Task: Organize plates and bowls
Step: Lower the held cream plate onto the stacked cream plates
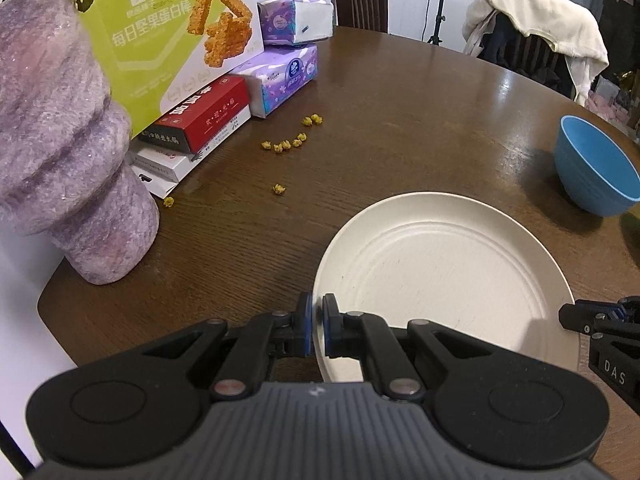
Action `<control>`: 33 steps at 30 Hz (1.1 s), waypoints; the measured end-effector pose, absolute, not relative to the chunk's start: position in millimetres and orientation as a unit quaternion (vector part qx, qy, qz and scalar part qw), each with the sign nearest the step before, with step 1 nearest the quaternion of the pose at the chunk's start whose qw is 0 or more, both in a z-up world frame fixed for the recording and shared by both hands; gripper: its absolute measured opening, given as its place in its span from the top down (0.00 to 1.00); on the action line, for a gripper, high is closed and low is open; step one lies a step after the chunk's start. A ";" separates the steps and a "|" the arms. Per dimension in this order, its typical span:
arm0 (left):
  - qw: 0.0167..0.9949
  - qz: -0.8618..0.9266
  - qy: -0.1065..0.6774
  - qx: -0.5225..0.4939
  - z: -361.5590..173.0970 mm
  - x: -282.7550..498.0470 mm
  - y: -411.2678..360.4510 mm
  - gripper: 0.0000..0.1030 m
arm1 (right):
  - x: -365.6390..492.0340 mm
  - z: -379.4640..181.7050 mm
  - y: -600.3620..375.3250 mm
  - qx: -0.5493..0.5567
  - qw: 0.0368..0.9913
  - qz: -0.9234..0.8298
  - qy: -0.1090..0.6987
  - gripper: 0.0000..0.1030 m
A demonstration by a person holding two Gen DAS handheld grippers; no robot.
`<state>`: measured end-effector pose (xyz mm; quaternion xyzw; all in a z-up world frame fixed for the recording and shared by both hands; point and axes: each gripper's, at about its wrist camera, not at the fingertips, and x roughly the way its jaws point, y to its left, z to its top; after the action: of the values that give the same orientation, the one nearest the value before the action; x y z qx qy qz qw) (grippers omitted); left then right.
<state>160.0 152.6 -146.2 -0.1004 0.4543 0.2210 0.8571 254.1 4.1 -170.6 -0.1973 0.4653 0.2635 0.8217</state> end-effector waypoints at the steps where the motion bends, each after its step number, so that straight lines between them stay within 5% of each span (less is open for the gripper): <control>1: 0.857 0.221 0.455 -0.098 -147.2 160.2 152.3 0.94 | 253.6 -171.4 4.0 -0.200 0.821 0.264 0.465 0.93; 26: 0.849 0.219 0.478 -0.056 -158.6 168.8 142.4 0.93 | 253.3 -172.4 9.2 -0.226 0.819 0.260 0.460 0.93; 33: 0.852 0.208 0.472 -0.090 -153.8 164.5 151.5 0.85 | 259.8 -170.3 5.5 -0.204 0.816 0.264 0.473 0.88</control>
<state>164.5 151.5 -153.8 -0.0896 0.4721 0.2084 0.8519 259.8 5.5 -170.3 -0.2036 0.4725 0.2637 0.8159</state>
